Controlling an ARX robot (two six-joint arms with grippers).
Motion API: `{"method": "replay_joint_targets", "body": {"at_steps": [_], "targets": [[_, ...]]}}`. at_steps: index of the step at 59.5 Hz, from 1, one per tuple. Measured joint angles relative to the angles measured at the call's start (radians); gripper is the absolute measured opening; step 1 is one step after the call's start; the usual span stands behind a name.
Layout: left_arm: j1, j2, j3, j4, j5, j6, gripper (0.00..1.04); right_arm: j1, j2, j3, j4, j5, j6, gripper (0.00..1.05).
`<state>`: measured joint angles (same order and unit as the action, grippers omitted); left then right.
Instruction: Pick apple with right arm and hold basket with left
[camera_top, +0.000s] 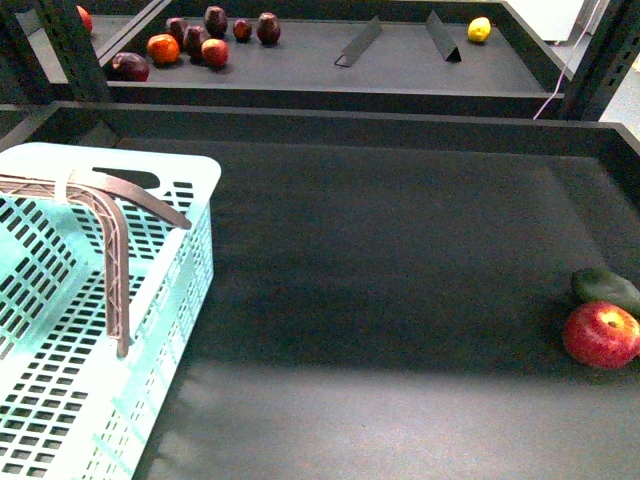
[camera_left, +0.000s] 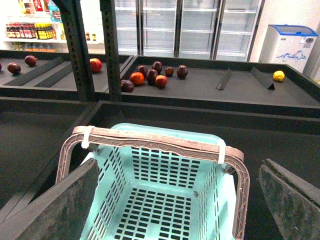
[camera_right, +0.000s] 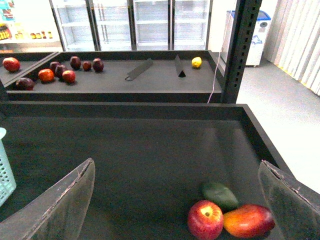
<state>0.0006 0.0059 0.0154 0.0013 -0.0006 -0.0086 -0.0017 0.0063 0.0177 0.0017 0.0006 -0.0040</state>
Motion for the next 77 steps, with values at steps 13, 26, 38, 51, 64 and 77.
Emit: {"method": "replay_joint_targets", "body": {"at_steps": [13,26,38,51,64,77], "targets": [[0.0,0.0,0.0,0.0,0.0,0.0,0.98,0.0,0.0,0.0,0.0,0.0,0.0,0.96],[0.0,0.0,0.0,0.0,0.0,0.0,0.98,0.0,0.0,0.0,0.0,0.0,0.0,0.96],[-0.006,0.003,0.001,-0.006,-0.022,-0.004,0.98,0.0,0.0,0.0,0.0,0.0,0.0,0.96],[-0.023,0.338,0.1,0.009,-0.174,-0.238,0.98,0.0,-0.001,0.0,0.0,-0.001,0.0,0.96],[0.11,0.79,0.238,0.187,0.058,-0.557,0.98,0.0,-0.001,0.0,0.0,0.0,0.0,0.96],[0.18,1.289,0.413,0.335,0.124,-0.853,0.98,0.0,-0.001,0.0,0.0,0.0,0.0,0.96]]}}
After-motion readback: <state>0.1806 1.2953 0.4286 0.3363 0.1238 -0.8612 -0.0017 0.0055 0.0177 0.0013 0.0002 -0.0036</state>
